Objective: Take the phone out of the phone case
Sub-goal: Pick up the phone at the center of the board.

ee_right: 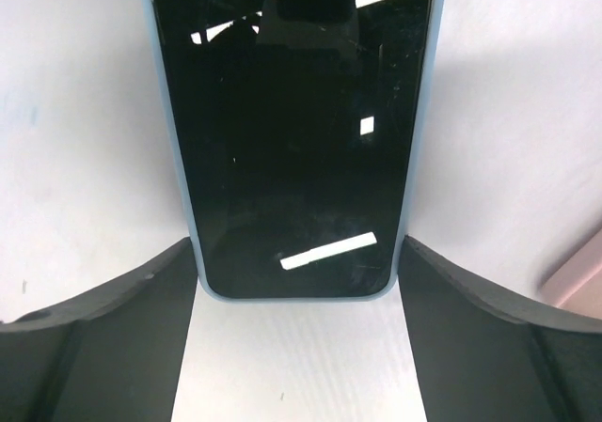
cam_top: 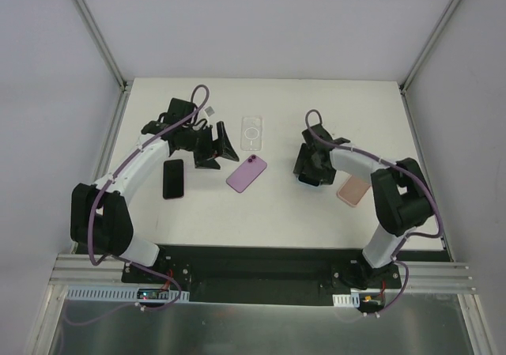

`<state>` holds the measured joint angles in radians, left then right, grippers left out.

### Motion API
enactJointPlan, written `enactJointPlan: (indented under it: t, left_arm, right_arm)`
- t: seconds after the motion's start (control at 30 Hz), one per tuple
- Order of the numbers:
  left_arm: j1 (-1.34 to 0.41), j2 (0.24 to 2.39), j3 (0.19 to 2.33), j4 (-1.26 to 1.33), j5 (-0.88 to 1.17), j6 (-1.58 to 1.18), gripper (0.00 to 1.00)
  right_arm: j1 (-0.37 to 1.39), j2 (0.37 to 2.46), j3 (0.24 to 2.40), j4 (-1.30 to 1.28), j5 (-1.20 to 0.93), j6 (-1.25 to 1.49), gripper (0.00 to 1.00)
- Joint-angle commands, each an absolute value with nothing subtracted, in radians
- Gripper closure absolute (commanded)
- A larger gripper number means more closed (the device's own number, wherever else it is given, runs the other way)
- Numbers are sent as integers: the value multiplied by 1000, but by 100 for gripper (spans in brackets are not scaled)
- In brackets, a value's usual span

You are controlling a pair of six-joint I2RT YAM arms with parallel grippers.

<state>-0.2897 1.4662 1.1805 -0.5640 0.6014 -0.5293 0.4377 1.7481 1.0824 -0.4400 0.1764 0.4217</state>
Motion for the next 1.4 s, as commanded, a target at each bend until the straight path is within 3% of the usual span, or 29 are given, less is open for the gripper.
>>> enactJointPlan:
  t: [0.0, 0.37, 0.87, 1.0, 1.1, 1.13, 1.2, 1.23, 1.27, 1.33, 1.37]
  left_arm:
    - [-311, 1511, 1143, -413, 730, -641, 22]
    - [-443, 1784, 1213, -253, 838, -745, 22]
    - [-552, 2017, 1293, -215, 839, -794, 21]
    - [-568, 2045, 1319, -196, 853, -807, 25]
    - [-578, 2057, 1336, -186, 859, -816, 41]
    - [-580, 2060, 1339, -181, 862, -818, 53]
    - [-584, 2065, 1342, -175, 870, -828, 65]
    - [-584, 2063, 1341, -164, 873, -831, 74]
    - [-584, 2060, 1341, -161, 874, -837, 89]
    - [-584, 2059, 1333, -152, 882, -845, 100]
    - [-586, 2057, 1332, -144, 885, -848, 100]
  right_arm:
    - [554, 1625, 956, -433, -57, 511, 67]
    - [669, 1428, 815, -256, -152, 549, 68]
    - [695, 1381, 802, -201, -253, 523, 70]
    - [695, 1378, 801, -206, -253, 525, 70]
    - [696, 1378, 796, -207, -258, 523, 69]
    - [696, 1378, 793, -207, -258, 523, 69]
    - [696, 1376, 790, -207, -259, 520, 69]
    - [696, 1373, 792, -209, -261, 514, 67]
    - [696, 1373, 790, -213, -259, 512, 66]
    - [696, 1373, 793, -225, -256, 505, 57]
    - [695, 1370, 798, -235, -255, 497, 50]
